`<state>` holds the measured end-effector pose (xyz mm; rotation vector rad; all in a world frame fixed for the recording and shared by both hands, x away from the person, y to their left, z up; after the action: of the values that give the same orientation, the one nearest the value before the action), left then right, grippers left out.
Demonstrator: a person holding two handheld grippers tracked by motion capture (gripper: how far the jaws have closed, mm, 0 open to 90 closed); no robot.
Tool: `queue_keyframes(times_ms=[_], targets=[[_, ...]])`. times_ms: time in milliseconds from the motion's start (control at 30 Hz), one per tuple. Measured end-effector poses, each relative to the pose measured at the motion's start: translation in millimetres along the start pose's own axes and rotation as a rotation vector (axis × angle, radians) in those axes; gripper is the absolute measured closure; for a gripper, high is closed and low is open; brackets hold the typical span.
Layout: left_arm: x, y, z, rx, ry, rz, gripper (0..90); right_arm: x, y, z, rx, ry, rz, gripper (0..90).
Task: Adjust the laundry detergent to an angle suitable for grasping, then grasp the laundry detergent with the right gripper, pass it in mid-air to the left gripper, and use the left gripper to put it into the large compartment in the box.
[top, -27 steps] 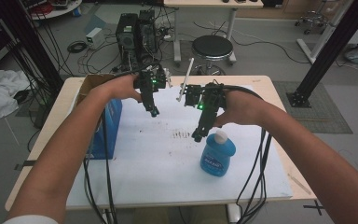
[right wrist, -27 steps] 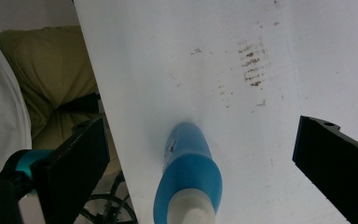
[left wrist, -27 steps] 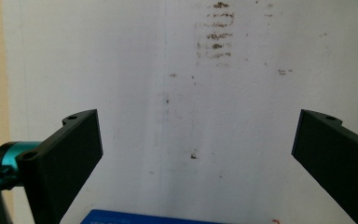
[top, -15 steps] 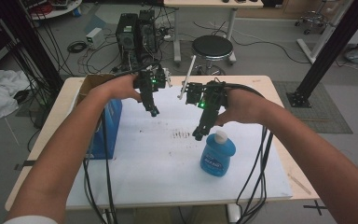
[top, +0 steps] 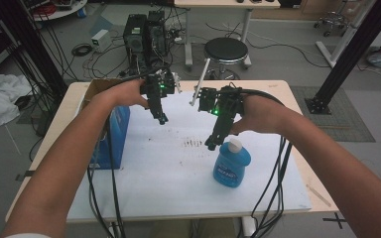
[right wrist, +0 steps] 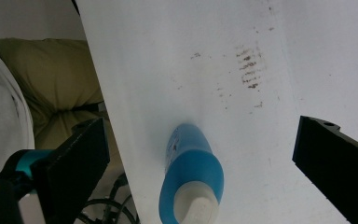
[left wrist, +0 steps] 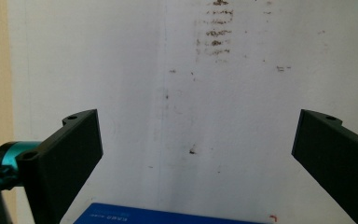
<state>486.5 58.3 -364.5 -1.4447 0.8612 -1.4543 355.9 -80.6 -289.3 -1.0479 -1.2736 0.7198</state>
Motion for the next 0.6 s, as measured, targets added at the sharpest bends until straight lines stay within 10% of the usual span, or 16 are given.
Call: queue_keyframes(times_ms=[600], targets=[[-1.3,-0.4,-3.1,-0.001,0.004,-0.001,1.7,-3.6,-4.0,1.8,-0.013,-0.006,0.001,2.7]])
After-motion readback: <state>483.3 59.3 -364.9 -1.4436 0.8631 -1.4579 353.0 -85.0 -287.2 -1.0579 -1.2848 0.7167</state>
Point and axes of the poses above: each handheld gripper's, and its own axes: y roughly forward along the jaws, x roughly out of its top, z roughly to its left, the point moved 10 cm from there along y, roughly forward along the jaws, and after that the axes turned 9 degrees about -z, right-handed, at the moved point
